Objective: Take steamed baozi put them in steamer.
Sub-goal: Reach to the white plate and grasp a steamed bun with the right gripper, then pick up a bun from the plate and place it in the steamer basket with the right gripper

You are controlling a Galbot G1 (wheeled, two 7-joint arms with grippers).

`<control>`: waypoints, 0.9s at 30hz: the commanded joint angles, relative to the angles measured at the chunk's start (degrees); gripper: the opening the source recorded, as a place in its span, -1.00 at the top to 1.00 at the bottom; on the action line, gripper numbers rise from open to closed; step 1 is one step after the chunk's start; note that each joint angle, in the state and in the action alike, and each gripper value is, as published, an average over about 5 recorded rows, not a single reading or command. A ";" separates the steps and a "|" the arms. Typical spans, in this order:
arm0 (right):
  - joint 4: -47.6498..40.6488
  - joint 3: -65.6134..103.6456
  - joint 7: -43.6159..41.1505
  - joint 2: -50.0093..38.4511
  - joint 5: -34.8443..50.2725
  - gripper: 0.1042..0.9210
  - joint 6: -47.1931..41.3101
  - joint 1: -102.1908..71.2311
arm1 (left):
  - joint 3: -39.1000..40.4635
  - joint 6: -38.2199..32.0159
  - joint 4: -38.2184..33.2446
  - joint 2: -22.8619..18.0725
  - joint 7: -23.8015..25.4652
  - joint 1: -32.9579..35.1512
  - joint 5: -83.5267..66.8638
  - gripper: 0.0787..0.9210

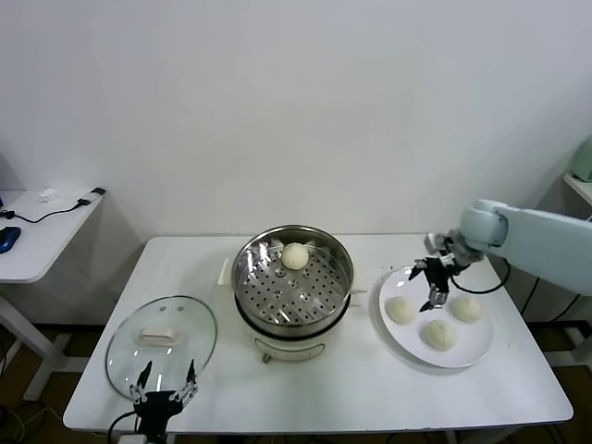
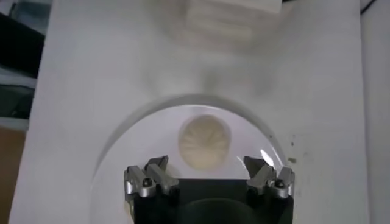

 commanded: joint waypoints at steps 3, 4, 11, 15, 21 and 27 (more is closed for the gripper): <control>-6.78 6.42 2.68 3.90 -1.06 -0.76 -4.64 -11.00 | -0.17 0.02 0.49 -0.24 -0.01 -0.01 0.05 -0.77; -7.11 6.77 2.79 4.15 -1.26 -0.76 -4.63 -11.38 | -0.17 0.01 0.51 -0.27 -0.02 0.01 0.07 -0.77; -8.69 9.24 3.47 5.30 -2.09 -0.76 -4.64 -12.93 | -0.11 -0.05 0.50 -0.40 -0.02 -0.05 0.17 -0.77; -8.42 9.65 3.70 5.47 -2.51 -0.71 -4.69 -13.07 | -0.14 -0.10 0.68 -0.34 -0.04 -0.09 0.23 -0.77; -7.63 10.24 4.38 4.78 -4.05 -0.44 -4.61 -12.47 | -0.36 -0.07 0.57 -0.06 -0.10 -0.08 0.24 -0.77; -2.60 8.95 2.86 1.31 -3.81 -0.31 -4.58 -7.54 | -0.34 0.00 -0.08 -0.13 -0.13 0.10 0.24 -0.77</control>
